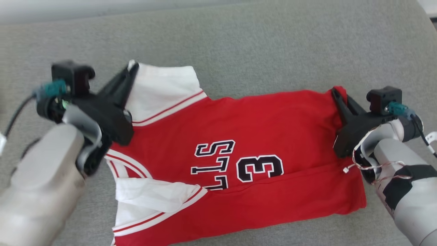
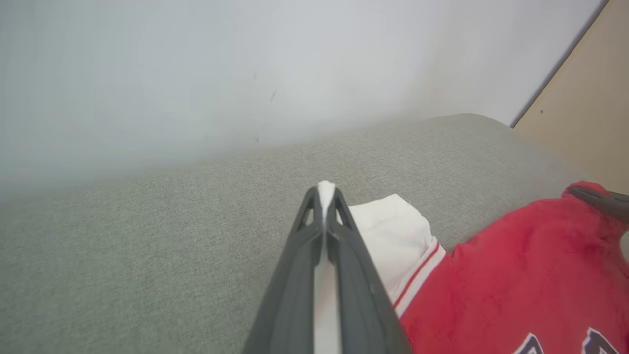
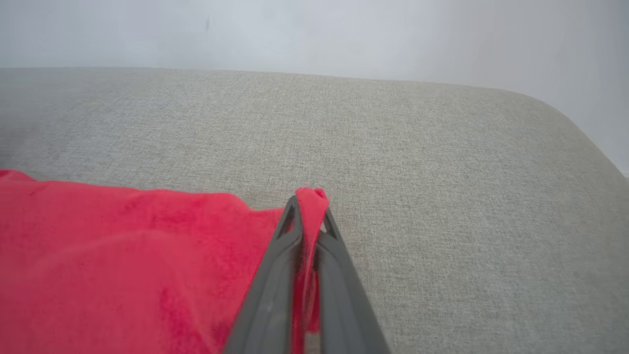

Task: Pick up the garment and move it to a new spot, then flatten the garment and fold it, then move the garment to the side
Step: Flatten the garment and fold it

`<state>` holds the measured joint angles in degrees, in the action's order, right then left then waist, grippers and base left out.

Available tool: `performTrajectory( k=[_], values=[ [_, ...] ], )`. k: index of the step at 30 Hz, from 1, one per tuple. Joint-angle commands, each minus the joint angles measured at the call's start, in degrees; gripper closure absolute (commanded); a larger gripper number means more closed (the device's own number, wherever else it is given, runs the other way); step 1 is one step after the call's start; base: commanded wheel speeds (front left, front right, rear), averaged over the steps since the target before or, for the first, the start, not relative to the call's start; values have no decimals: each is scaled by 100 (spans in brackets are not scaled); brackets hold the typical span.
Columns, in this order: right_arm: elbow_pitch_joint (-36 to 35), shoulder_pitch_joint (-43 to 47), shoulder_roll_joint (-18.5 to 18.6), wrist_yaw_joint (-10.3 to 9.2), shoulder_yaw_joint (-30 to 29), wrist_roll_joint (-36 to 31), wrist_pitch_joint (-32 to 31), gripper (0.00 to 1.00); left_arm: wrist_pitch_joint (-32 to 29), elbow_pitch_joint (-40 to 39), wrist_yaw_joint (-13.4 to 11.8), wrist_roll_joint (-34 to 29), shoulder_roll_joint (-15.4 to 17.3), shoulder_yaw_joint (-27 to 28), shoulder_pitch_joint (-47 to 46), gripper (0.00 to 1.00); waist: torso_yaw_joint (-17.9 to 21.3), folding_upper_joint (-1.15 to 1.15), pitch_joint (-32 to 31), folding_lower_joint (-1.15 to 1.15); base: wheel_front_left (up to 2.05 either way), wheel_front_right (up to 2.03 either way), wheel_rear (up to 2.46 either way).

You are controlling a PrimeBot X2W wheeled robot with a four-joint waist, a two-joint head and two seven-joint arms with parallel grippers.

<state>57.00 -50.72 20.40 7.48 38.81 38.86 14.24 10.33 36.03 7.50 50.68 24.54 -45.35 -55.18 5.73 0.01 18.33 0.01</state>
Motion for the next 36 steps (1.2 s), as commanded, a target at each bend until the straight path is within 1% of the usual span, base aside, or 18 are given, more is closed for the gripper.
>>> performTrajectory(
  k=[1, 6, 13, 16, 19, 22, 26, 28, 31, 32, 33, 34, 36],
  values=[
    [-12, 115, 42, 4, 20, 36, 48, 100, 85, -127, -26, 66, 26, 6, 187, 100, -110, -1, -124, -1, 0, 0, 0],
    [-106, 337, 164, 4, -23, 93, 95, 100, 311, -773, -212, 176, 104, 146, 825, 100, -214, -1, -314, -1, 0, 0, 0],
    [-731, 954, 415, 4, -606, -41, 91, 100, 446, -1725, -618, 190, 192, 280, 1809, 100, -354, -1, -621, -1, 0, 0, 0],
    [-945, 1313, 431, 4, -866, -153, 89, 100, 473, -2095, -791, 212, 199, 397, 2251, 100, -388, -1, -729, -1, 0, 0, 0],
    [-1111, 1603, 410, 4, -1047, -221, 90, 100, 483, -2370, -908, 199, 193, 470, 2663, 100, -412, -1, -818, -1, 0, 0, 0],
    [-1255, 1855, 401, 4, -1228, -249, 90, 100, 486, -2561, -1004, 117, 155, 499, 3037, 100, -432, -1, -885, -1, 0, 0, 0],
    [-1497, 2191, 388, 4, -1542, -237, 90, 100, 487, -2712, -1094, 53, 61, 689, 3489, 100, -470, -1, -945, -1, 0, 0, 0],
    [-1635, 2376, 373, 4, -1674, -242, 90, 100, 483, -2765, -1103, 14, -6, 818, 3681, 100, -488, -1, -979, -1, 0, 0, 0],
    [-1772, 2568, 352, 4, -1798, -256, 90, 100, 484, -2736, -1090, -25, -71, 850, 3910, 100, -499, -1, -1030, -1, 0, 0, 0],
    [-1838, 2658, 339, 4, -1856, -265, 90, 41, 484, -2714, -1103, -51, -103, 891, 3987, 100, -500, -1, -1055, -1, 0, 0, 0],
    [-1911, 2764, 306, 4, -1897, -245, 90, 0, 484, -2696, -1123, -94, -140, 932, 4049, 65, -502, -1, -1086, -1, 0, 0, 0],
    [-2013, 2839, 295, 4, -1967, -233, 90, 0, 484, -2677, -1143, -150, -177, 980, 4121, 0, -501, -1, -1112, -1, 0, 0, 0],
    [-2223, 3040, 290, 4, -2132, -229, 90, 0, 484, -2645, -1132, -217, -303, 1136, 4297, 0, -509, -1, -1171, -1, 0, 0, 0]
  ],
)
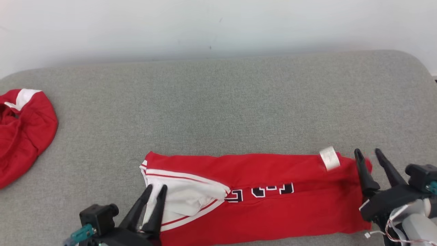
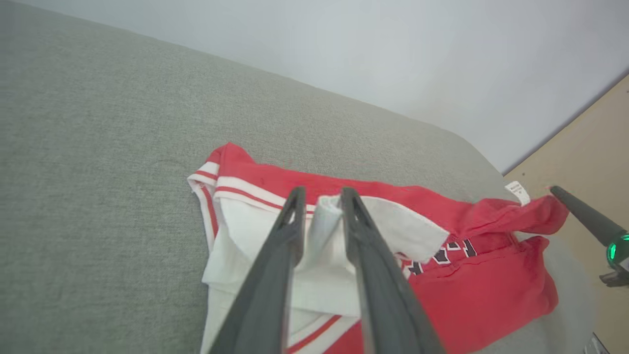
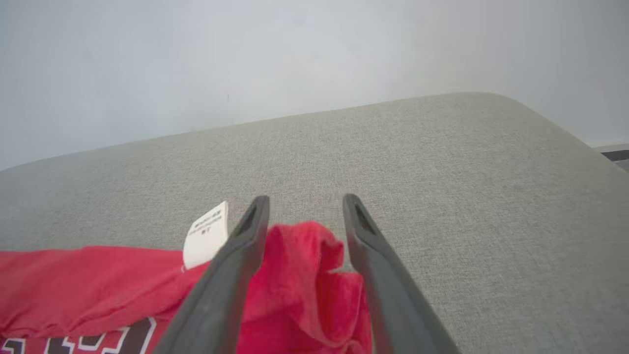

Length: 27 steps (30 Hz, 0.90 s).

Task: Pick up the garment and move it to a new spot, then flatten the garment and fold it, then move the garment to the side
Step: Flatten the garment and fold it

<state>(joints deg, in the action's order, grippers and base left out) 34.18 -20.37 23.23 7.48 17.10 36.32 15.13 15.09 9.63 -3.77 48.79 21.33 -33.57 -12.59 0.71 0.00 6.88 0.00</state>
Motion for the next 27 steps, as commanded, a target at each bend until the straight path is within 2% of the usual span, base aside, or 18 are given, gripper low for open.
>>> performTrajectory(
  k=[1, 5, 9, 17, 22, 27],
  values=[
    [-48, 124, -6, 4, -54, 37, 1, 0, 6, 37, 5, -89, -20, 36, 126, 0, -11, 0, -65, 0, 0, 0, 0],
    [-480, 554, 13, 4, -296, -35, 1, 0, 6, 47, 15, -390, -233, 533, 421, 0, -10, 0, -189, 0, 0, 0, 0],
    [-589, 842, 62, 4, -393, 9, 1, 0, 6, -122, 35, -1091, -396, 1202, 685, 0, 11, 0, -280, 0, 0, 0, 0],
    [97, 603, -51, 4, -282, 392, -41, 0, 6, -506, 168, -2699, -906, 2308, 1143, 0, -85, 0, -353, 0, 0, 0, 0],
    [694, 289, -149, 4, -214, 604, -148, 0, 6, -627, 413, -3192, -1295, 2893, 1382, 0, -201, 0, -365, 0, 0, 0, 0],
    [1346, 60, -203, 4, -84, 739, -302, 0, 6, -611, 634, -3662, -1492, 3209, 1410, 0, -366, 0, -325, 0, 0, 0, 0]
  ],
)
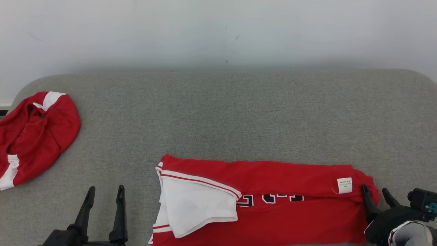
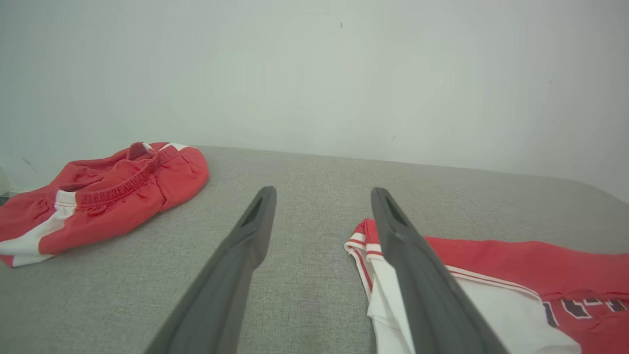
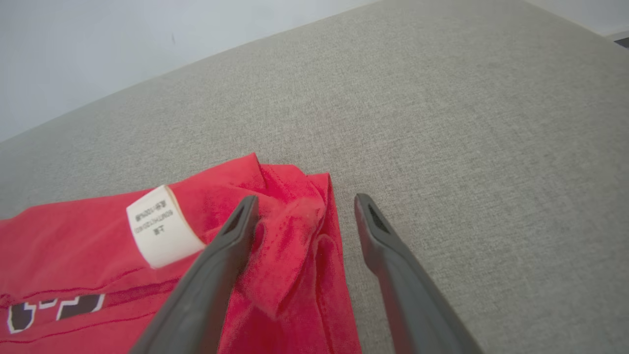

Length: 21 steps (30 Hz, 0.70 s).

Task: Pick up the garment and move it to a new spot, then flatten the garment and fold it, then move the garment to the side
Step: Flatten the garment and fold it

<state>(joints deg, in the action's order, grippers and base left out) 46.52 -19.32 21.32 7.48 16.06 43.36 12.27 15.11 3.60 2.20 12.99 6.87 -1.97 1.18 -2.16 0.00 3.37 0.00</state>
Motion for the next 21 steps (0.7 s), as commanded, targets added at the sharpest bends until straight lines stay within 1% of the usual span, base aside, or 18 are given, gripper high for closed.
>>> performTrajectory(
  k=[1, 5, 9, 10, 11, 12, 13, 14, 17, 21],
  values=[
    [244, -69, -15, 4, 48, 59, -52, 0, 4, -4, 76, -163, -70, 107, 35, 0, -105, 0, 34, 0, 0, 0, 0],
    [651, -162, -74, 4, 159, 184, -87, 0, 4, 3, 167, -380, -194, 282, 41, 0, -162, 0, 50, 0, 0, 0, 0],
    [915, -181, -226, 4, 320, 361, -196, 0, 4, 3, 231, -464, -284, 469, 76, 0, -162, 0, 46, 0, 0, 0, 0],
    [949, -192, -236, 4, 367, 406, -237, 3, 4, 5, 237, -475, -301, 495, 71, 0, -169, 0, 52, 0, 0, 0, 0],
    [968, -202, -245, 4, 428, 448, -275, 52, 4, 12, 263, -499, -315, 530, 60, 0, -172, 0, 58, 0, 0, 0, 0],
    [967, -209, -261, 4, 496, 492, -319, 83, 4, 14, 289, -520, -325, 561, 47, 0, -170, 0, 62, 0, 0, 0, 0],
    [967, -209, -261, 4, 496, 492, -319, 83, 4, 14, 289, -520, -325, 561, 47, 0, -170, 0, 62, 0, 0, 0, 0],
    [980, -214, -258, 4, 547, 535, -336, 100, 4, 17, 286, -537, -334, 585, 34, 0, -168, 0, 59, 0, 0, 0, 0],
    [1095, -260, -159, 3, 598, 644, -317, 100, 4, 44, 323, -569, -353, 660, 27, 0, -142, 0, -2, 0, 0, 0, 0],
    [1256, -293, 198, -6, 589, 735, -124, 100, 3, 74, 374, -668, -370, 671, 113, 0, -116, 0, -163, 0, 0, 0, 0]
  ],
)
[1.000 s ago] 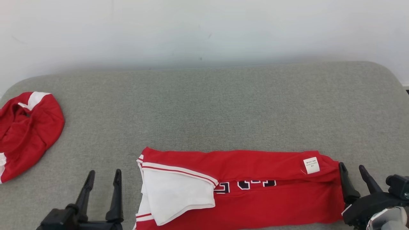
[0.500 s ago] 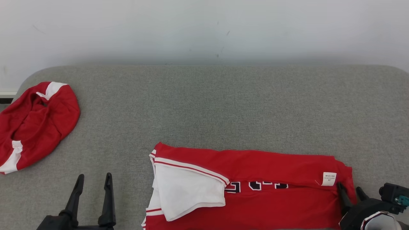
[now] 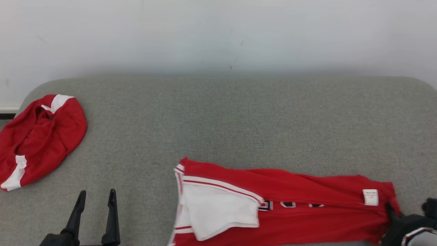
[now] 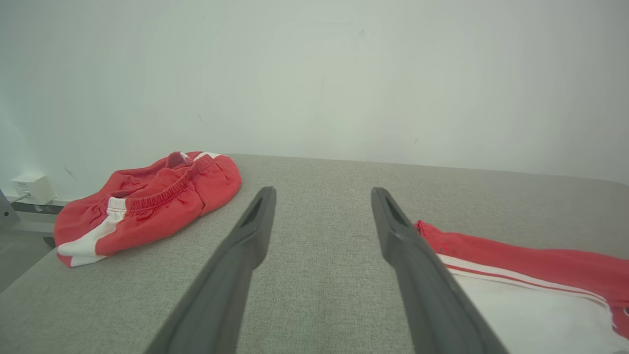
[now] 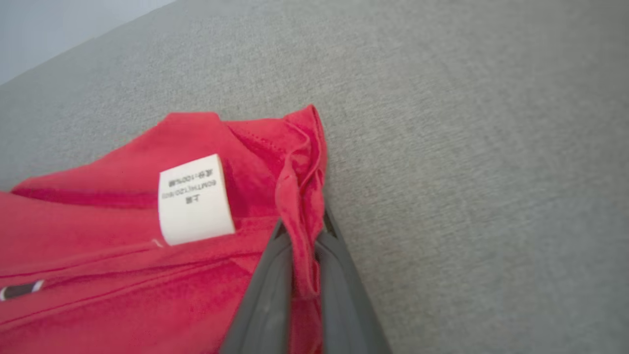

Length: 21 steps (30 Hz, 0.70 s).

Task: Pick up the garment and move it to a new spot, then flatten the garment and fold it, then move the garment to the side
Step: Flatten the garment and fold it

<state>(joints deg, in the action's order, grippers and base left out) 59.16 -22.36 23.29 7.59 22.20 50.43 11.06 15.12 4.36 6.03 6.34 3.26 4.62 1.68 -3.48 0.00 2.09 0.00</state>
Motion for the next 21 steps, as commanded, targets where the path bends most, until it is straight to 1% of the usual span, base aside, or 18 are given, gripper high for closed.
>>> performTrajectory(
  k=[1, 7, 10, 12, 15, 21],
  values=[
    [64, 18, 202, -16, 3, 11, 66, 100, 3, 23, -1, -58, -10, 34, 102, 0, 38, 0, -123, 0, 0, 0, 0],
    [213, 5, 785, -16, -23, 33, 170, 100, 3, -38, 38, -224, -14, 87, 215, 0, 111, 0, -280, 0, 0, 0, 0],
    [235, -11, 918, -15, -61, 96, 163, 100, 3, -62, 42, -211, -11, 159, 252, 0, 140, 0, -333, 0, 0, 0, 0],
    [187, -19, 943, -15, -41, 101, 145, 100, 3, -81, 48, -221, 5, 207, 258, 0, 153, 0, -359, 0, 0, 0, 0],
    [-80, -9, 826, -14, 54, 118, 137, 100, 3, -100, 64, -234, 12, 274, 309, 0, 183, 0, -395, 0, 0, 0, 0],
    [-978, 130, 515, -14, 262, 223, 144, 100, 3, -165, 15, -243, -8, 291, 385, 0, 185, 0, -464, 0, 0, 0, 0]
  ],
)
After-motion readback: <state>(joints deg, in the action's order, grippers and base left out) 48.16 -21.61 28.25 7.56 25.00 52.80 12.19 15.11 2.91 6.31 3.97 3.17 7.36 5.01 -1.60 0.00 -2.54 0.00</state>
